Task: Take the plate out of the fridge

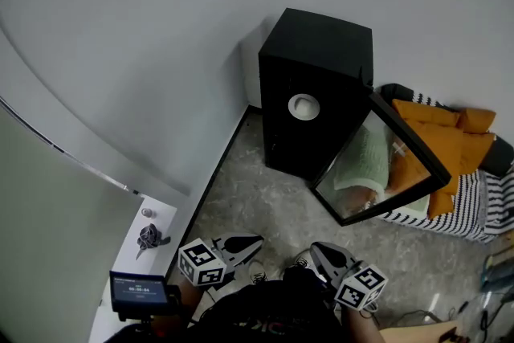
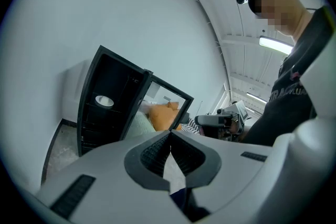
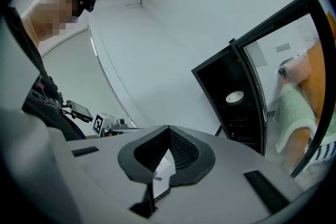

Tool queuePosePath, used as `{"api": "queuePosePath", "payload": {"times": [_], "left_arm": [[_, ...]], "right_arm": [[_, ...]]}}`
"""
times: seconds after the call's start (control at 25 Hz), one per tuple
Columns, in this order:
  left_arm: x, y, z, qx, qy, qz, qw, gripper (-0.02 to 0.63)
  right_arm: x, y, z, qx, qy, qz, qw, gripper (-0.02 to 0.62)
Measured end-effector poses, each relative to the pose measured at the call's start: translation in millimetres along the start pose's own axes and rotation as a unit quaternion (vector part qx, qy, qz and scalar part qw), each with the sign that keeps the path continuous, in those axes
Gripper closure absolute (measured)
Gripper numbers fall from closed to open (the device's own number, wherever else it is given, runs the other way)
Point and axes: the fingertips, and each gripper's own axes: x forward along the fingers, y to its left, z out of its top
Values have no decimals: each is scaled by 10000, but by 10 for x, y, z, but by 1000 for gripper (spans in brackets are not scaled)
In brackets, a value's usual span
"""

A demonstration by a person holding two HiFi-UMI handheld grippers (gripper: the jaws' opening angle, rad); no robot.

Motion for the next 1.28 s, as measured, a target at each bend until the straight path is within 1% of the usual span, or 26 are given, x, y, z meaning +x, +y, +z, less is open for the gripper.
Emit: {"api": "queuePosePath", "payload": {"times": [0.32, 0.48, 0.68, 0.88, 1.04, 1.16, 1.28], "left_arm": [[733, 186, 417, -125, -192, 337, 9992, 601], [1057, 280, 538, -89, -122, 511, 9986, 601], [1373, 529, 658, -243, -100, 746, 9969, 601], [1658, 819, 834, -363, -22, 866, 9956, 601], [1850, 1104, 948, -404, 148, 862, 9953, 601], [2002, 1406, 992, -447, 202, 848, 9952, 601], [2154, 1817, 1049, -535, 214, 977, 9935, 601]], "right_arm": [[-192, -593, 438, -197, 89, 241, 9995, 588], [-261, -845, 623, -277, 83, 354, 9990, 588], [-311, -1039, 698, -338, 162, 424, 9984, 588], [-373, -1231, 835, -270, 121, 248, 9993, 588], [-379, -1367, 933, -85, 30, -52, 9999, 588], [-326, -1490, 983, 25, -79, -333, 9994, 588], [-227, -1602, 1046, 151, -177, -624, 9978, 588]]}}
